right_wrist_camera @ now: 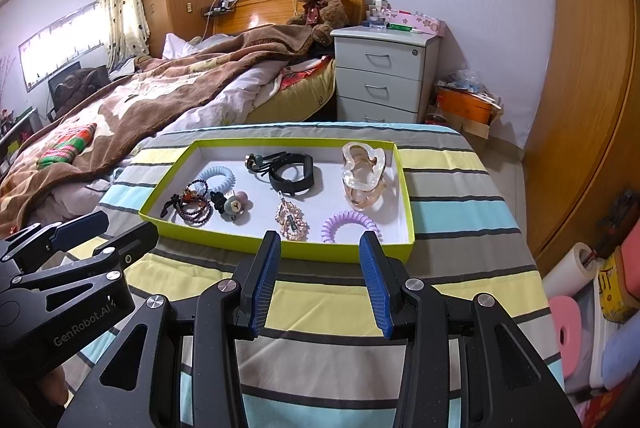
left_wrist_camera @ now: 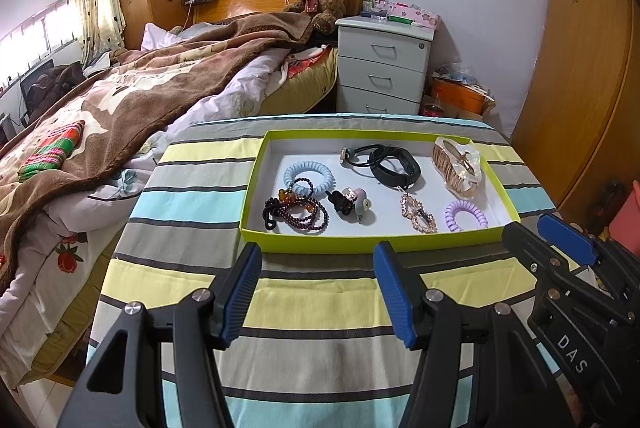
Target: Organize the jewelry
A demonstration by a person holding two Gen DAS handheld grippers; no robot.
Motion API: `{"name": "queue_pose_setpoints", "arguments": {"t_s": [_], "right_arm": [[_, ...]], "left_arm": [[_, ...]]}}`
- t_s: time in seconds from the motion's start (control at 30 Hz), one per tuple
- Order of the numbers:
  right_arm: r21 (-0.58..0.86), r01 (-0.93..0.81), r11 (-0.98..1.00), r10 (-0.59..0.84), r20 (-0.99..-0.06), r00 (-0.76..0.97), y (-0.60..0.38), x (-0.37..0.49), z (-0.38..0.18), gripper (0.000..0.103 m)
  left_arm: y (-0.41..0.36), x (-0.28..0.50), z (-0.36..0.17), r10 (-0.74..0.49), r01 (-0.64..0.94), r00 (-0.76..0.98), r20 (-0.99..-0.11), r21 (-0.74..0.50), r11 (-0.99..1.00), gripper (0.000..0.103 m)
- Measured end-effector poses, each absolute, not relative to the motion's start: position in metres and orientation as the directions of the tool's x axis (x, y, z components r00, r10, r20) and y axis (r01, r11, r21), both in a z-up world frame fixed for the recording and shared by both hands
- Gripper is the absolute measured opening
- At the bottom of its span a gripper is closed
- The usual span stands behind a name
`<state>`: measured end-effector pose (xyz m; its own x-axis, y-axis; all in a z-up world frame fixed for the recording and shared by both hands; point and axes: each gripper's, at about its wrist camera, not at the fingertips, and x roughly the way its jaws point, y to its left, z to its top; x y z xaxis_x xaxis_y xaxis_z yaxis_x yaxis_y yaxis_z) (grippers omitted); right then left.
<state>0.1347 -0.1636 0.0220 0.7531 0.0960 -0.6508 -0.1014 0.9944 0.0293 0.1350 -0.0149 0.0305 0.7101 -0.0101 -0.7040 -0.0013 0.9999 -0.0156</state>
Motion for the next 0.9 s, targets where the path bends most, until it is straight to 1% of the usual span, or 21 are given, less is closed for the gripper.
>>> {"name": "queue_pose_setpoints", "arguments": {"t_s": [0.9], "right_arm": [[0.031,-0.100,0.995,0.096,-0.652,0.753,-0.1639,0.1341,0.0220,0.042]], "left_arm": [[-0.0165,0.1354,0.0307,-0.018,0.006,0.707,-0.707,-0.019,1.000,0.060]]}}
